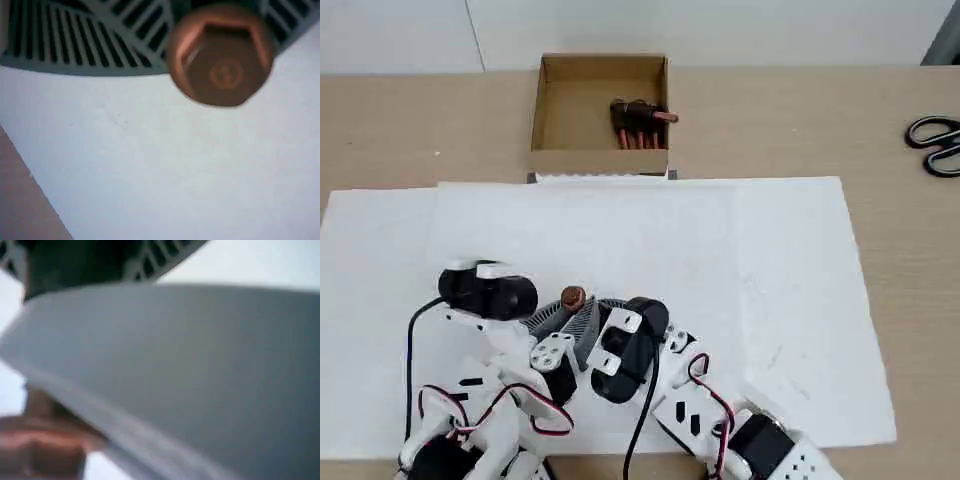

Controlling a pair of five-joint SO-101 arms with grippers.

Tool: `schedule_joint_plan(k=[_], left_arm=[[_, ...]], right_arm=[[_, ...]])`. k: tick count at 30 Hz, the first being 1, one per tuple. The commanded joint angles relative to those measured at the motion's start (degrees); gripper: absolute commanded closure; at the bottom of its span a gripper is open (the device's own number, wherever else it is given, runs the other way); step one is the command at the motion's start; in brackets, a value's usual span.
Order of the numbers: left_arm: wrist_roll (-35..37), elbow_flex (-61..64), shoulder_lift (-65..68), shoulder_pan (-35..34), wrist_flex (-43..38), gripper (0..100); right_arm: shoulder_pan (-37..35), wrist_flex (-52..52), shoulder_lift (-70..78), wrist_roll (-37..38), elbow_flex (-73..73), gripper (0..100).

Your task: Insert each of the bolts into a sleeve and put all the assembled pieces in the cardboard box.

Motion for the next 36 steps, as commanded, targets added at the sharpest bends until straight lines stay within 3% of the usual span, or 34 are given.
schedule_joint_plan(k=[1,7,18,28,36], left_arm=[[-1.4,0.8,0.6,-0.5,4.9,99],[-1.4,0.9,0.7,4.0,5.4,99],[-4.7,1.4,0.6,4.3,1.1,99],[-4.7,1.4,0.5,-1.5,-0.2,99],[-4.7,1.6,0.5,-1.5,0.2,88]], right_arm=[[2.1,-3.7,-0.7,0.8,-4.6,99.5],[2.0,-3.7,-0.7,0.8,-4.5,99.5],[2.1,-3.4,-0.7,0.8,-3.7,99.5],[2.2,-3.3,-0.3,0.8,-3.5,99.5],[2.2,-3.4,-0.7,0.8,-1.4,99.5]])
